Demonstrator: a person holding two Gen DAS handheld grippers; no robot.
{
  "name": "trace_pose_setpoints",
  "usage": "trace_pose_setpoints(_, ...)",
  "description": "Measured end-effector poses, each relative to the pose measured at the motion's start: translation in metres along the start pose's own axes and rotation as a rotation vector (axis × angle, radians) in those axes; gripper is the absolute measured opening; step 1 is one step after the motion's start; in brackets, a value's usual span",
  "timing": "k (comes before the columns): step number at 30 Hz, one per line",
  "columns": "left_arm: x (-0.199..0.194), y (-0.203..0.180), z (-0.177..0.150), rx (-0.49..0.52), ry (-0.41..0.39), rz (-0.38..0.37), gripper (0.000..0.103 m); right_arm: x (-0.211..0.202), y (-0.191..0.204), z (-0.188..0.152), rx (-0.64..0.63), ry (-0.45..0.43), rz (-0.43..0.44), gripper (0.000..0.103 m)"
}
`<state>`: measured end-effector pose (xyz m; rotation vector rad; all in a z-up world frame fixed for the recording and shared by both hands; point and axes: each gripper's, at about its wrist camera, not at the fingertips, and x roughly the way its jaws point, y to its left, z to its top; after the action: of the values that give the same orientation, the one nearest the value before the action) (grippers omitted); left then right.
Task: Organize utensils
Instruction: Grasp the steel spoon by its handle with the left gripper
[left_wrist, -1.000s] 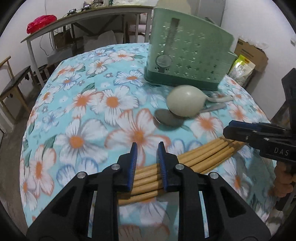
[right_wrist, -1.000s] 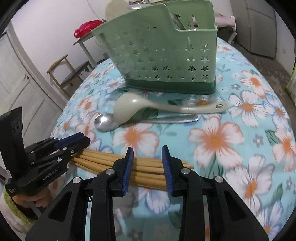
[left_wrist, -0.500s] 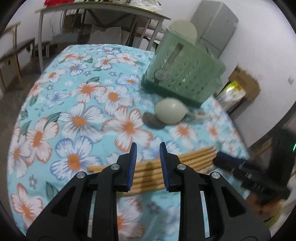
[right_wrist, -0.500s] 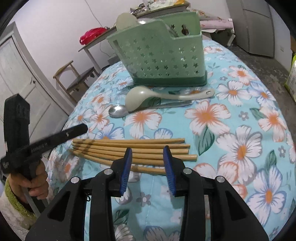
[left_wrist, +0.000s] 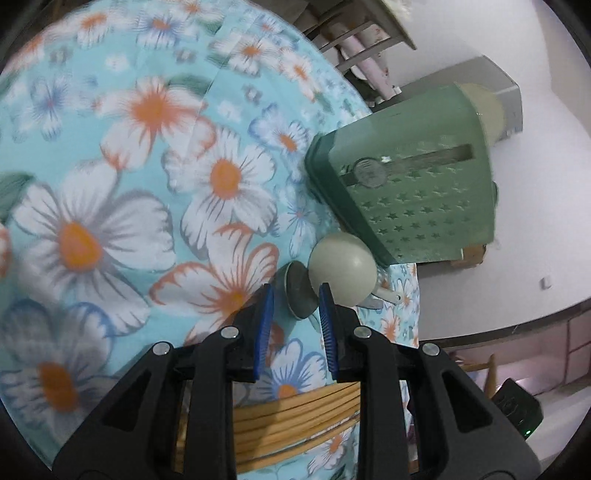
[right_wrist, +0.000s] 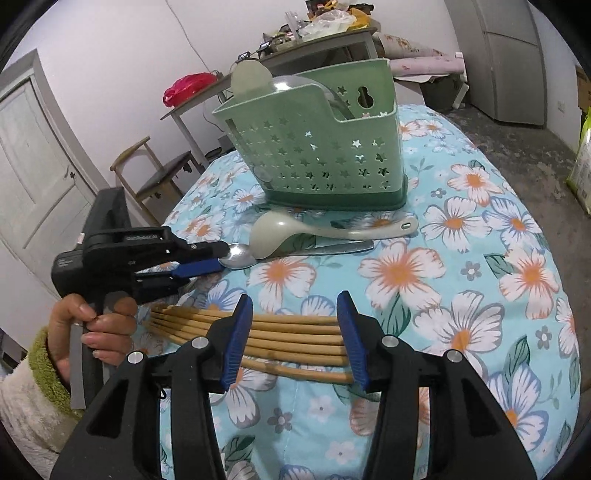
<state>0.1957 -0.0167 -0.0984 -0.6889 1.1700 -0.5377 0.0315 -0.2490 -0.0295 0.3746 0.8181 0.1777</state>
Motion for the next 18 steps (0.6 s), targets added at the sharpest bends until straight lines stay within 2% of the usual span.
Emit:
trace_pose_setpoints(3,0.007,0.007,0.002,-0.049,-0.011,-0.029,0.019,0.003,0.000,0.002,-0.004,0.008,0.000,0.047)
trace_pose_setpoints(5,0.010,0.008,0.000,-0.065,-0.015,-0.030,0.012,0.005,-0.001,0.003,-0.004,0.009,0.005,0.047)
trace_pose_setpoints(10,0.014,0.009,-0.001,-0.057,-0.026,-0.023,0.003,0.010,-0.003,0.008,0.001,0.015,-0.004,0.047)
trace_pose_setpoints(12,0.010,0.009,-0.001,-0.049,-0.029,-0.019,0.002,0.010,-0.001,0.011,-0.021,0.011,-0.013,0.047)
trace_pose_setpoints(18,-0.015,0.006,0.005,0.021,-0.044,0.088,0.003,0.014,0.014,0.027,-0.184,-0.018,-0.078,0.047)
